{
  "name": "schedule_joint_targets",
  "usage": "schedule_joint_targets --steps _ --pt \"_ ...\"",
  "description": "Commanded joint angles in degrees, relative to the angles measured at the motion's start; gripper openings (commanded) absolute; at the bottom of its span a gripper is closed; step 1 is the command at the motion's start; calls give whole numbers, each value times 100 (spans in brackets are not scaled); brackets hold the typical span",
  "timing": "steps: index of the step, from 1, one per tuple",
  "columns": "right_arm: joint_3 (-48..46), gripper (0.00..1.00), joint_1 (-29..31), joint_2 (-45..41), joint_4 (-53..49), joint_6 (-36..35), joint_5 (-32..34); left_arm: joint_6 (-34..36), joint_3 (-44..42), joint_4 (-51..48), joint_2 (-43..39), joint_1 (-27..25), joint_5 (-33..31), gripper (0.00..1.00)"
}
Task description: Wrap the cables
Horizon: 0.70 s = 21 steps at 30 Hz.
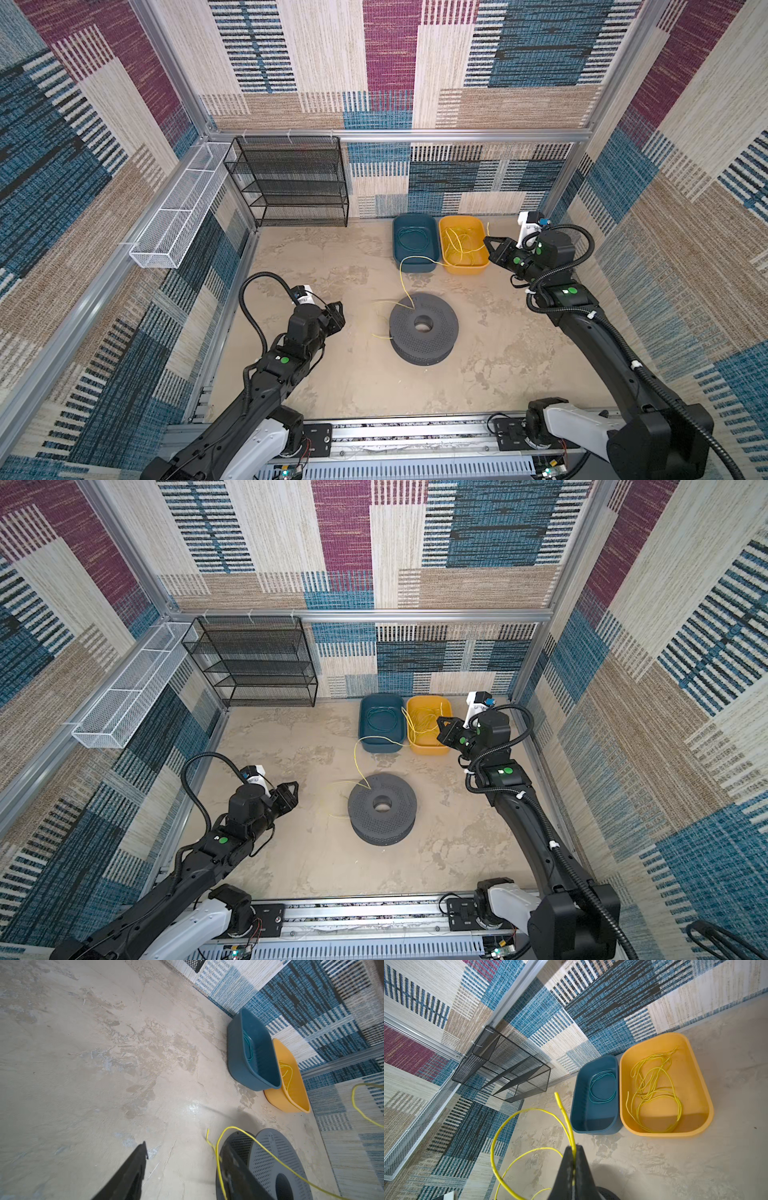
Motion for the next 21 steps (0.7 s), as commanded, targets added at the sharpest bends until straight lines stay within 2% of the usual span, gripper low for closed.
schedule_joint_targets --steps 1,6,10,12,15,17,21 --pt "99 0 79 60 314 59 77 147 233 -569 -315 5 -346 70" --pt "152 0 247 112 297 42 211 987 1258 -1430 -238 5 -294 73" --pt "150 0 404 140 292 59 303 1530 2308 -1664 484 -72 534 70" --pt "131 0 504 125 314 89 348 1805 2963 -1724 1148 -400 1032 70" --pt "106 0 622 120 323 127 414 2404 3935 -1771 2124 -1339 1244 70" --pt "88 0 679 102 319 160 427 2555 4419 -1642 2655 -1768 1548 72" --pt "61 0 747 15 263 178 460 2453 4758 -831 3222 -2133 1952 73"
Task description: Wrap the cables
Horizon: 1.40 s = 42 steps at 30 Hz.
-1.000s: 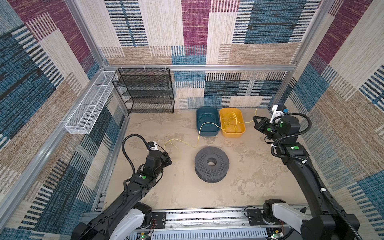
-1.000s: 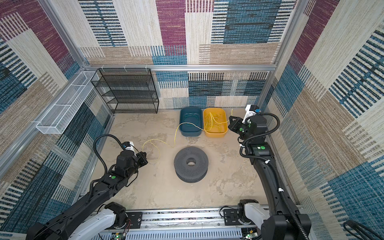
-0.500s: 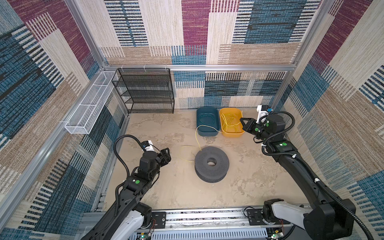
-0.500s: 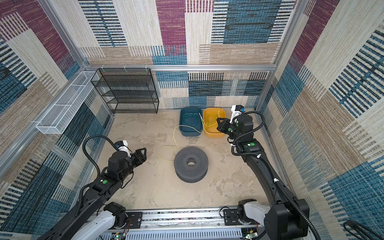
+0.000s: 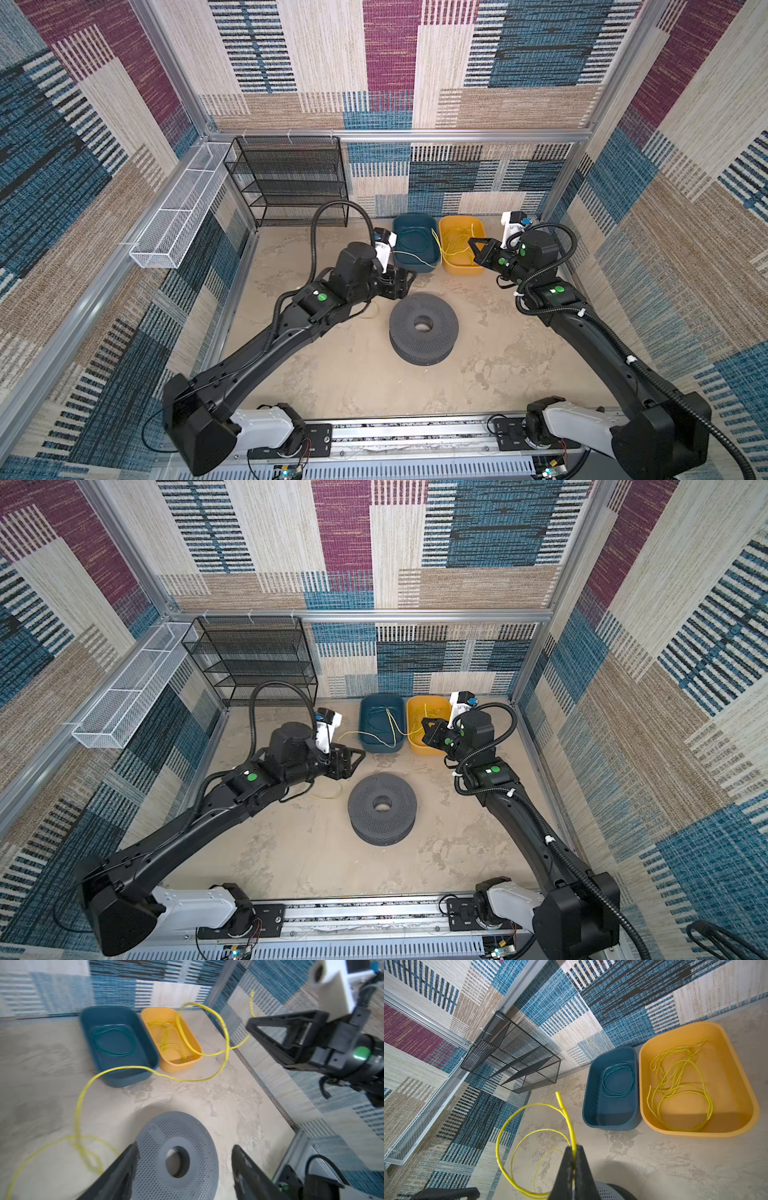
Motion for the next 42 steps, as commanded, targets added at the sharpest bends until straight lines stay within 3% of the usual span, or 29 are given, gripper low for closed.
schedule_joint_targets --steps 1,14,18,31,42 --pt "-20 0 49 -102 159 62 112 258 239 676 324 -165 524 73" --pt "-116 0 195 -290 148 228 -10 253 441 2024 1442 -325 683 58" --pt "-134 0 241 -314 139 253 -37 316 463 2257 1608 -345 409 52" --pt "42 0 253 -350 -26 112 180 490 171 2346 1639 -353 103 1" --pt "1220 0 196 53 -202 -349 718 1009 -783 1593 985 -347 -25 0"
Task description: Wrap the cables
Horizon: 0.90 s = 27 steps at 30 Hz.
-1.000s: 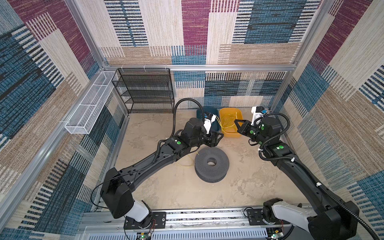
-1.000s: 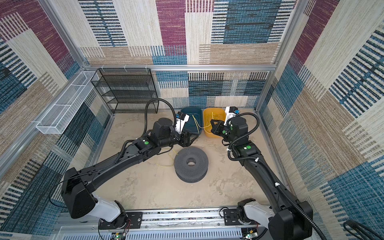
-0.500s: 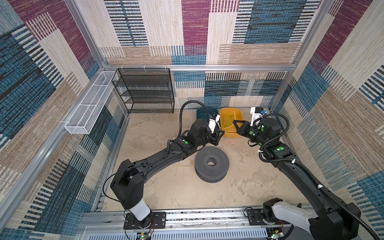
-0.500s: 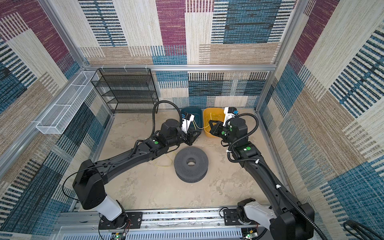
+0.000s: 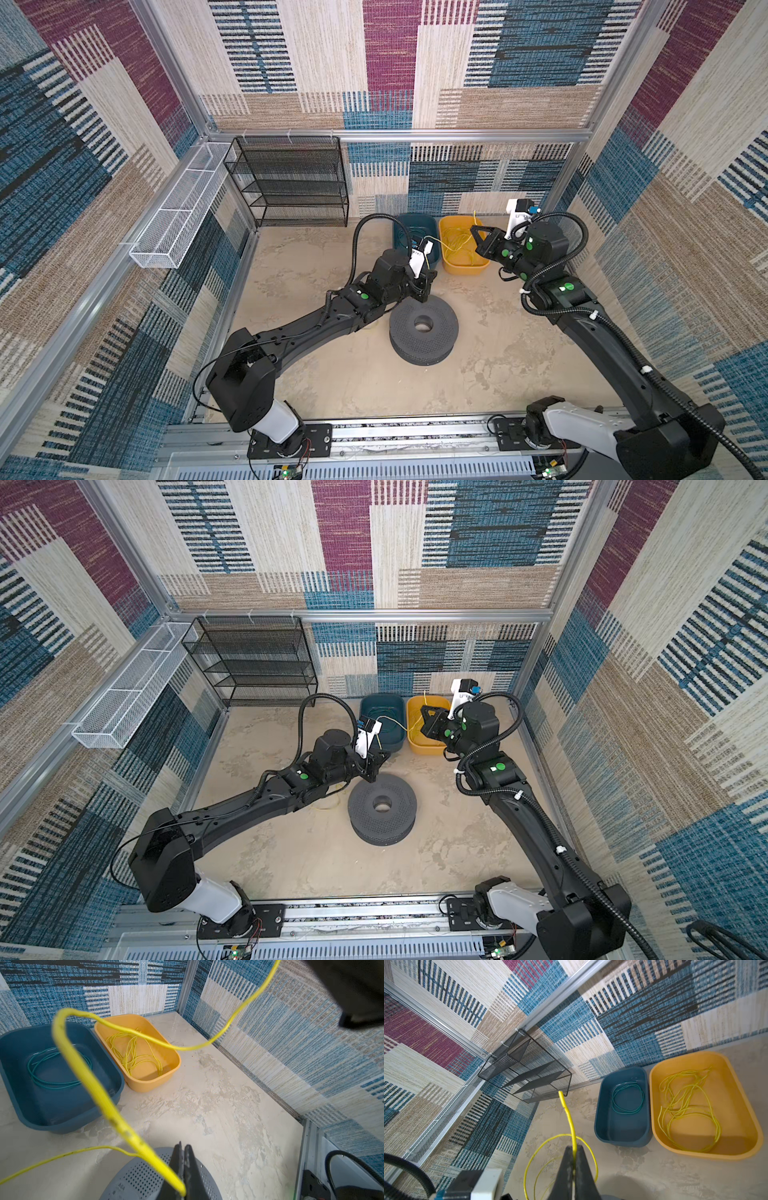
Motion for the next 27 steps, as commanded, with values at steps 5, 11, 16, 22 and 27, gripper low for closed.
schedule_joint_targets --steps 5,11,16,22,27 --pt "942 0 -190 302 168 -256 216 576 -756 -1112 -565 1 -708 0" --pt "1467 0 -490 513 248 -118 -116 664 -1066 -1560 -740 1 -768 0" --pt "1709 0 -707 740 358 29 -396 798 -1085 -1749 -684 -79 -714 0" --pt "1945 0 -903 911 498 191 -494 960 -1082 -1980 -596 -226 -919 0" --pt "2100 0 -959 1068 538 258 -646 937 -1253 -2053 -698 -261 -1068 0"
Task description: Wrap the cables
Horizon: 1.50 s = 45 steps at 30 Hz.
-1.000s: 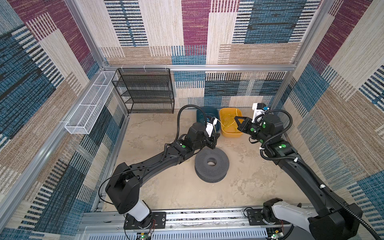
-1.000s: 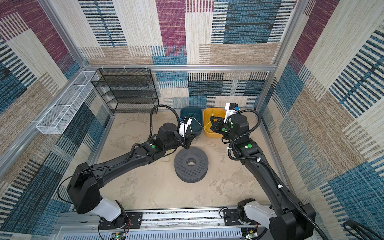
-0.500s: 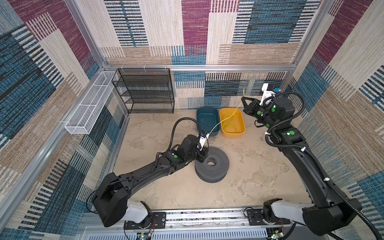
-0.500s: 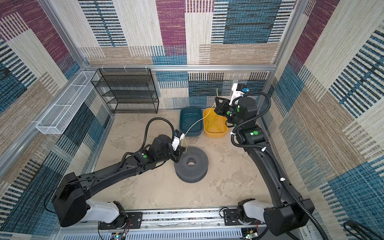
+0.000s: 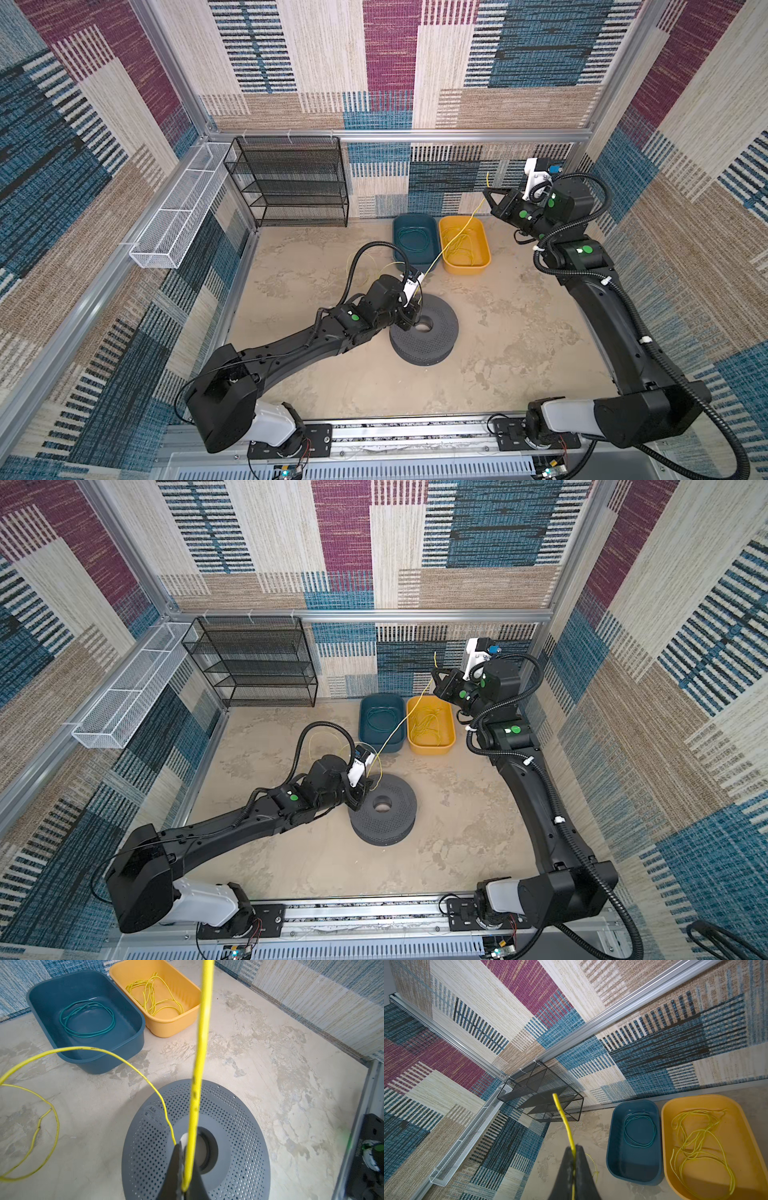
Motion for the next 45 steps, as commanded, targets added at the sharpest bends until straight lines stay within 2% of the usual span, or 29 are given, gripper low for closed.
schedule_joint_targets --steps 1,8,12,15,18,23,26,29,33,37,41,45 --pt "146 0 -95 50 1131 161 449 191 -178 -1266 -49 -27 -237 0" --pt "158 1 -144 246 1306 376 5 75 -304 -1328 -326 -97 -336 0" --pt "-240 17 -139 171 1618 617 -492 -171 -70 -1369 -463 -102 -405 0" --pt "-612 29 -139 -46 1705 639 -584 -359 326 -1491 -468 -85 -395 0" --pt "-874 43 -139 -323 1575 466 -488 -464 750 -1632 -355 -75 -351 0" --pt "-1134 53 -139 -888 1110 38 1 -573 1215 -1826 -146 -11 -533 0" --pt "-1313 55 -139 -1205 914 5 47 -669 1345 -1769 -81 87 -617 0" --pt "-2062 55 -15 -1511 1311 458 -426 -680 1447 -1556 -63 150 -515 0" --pt "-2945 56 1129 -1538 1664 714 -261 -531 1668 -1391 60 174 -237 0" --pt "-3645 56 1791 -1275 2324 1260 -368 -460 1754 -1200 153 173 -6 0" --pt "-3673 56 2227 -954 2513 1231 -327 -416 1764 -1152 214 174 145 0" --pt "-3669 56 2326 -741 2652 1292 -352 -401 1750 -1147 244 173 271 0"
